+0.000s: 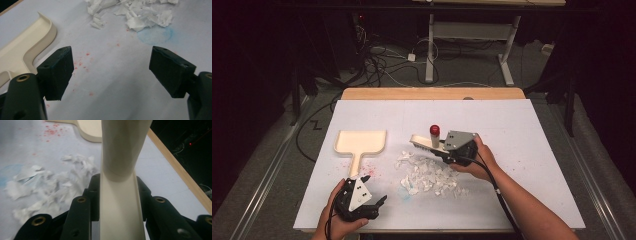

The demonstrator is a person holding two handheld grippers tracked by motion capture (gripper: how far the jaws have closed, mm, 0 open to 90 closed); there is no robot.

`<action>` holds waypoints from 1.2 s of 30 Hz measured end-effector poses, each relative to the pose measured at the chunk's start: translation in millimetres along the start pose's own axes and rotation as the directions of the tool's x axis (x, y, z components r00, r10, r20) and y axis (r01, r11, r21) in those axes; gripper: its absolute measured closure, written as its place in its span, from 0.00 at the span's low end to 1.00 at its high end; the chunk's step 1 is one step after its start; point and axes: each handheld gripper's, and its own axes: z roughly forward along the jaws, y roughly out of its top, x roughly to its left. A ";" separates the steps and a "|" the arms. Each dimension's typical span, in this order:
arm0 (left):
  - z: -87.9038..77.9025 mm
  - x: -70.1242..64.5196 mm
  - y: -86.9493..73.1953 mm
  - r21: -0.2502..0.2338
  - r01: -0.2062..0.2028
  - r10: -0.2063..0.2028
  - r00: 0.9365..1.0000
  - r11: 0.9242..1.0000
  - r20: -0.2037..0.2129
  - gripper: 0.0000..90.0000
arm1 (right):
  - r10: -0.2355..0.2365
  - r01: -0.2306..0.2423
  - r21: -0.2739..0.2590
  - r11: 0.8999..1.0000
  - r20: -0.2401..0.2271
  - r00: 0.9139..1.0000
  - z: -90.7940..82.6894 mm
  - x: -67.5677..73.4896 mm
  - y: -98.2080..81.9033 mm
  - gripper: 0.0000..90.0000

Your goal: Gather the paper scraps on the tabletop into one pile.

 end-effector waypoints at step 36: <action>2.5 -2.8 -0.7 0.022 -0.013 0.012 1.000 1.000 0.019 0.21 | -0.245 0.239 -0.052 0.970 -0.198 0.949 -2.8 19.7 5.0 0.75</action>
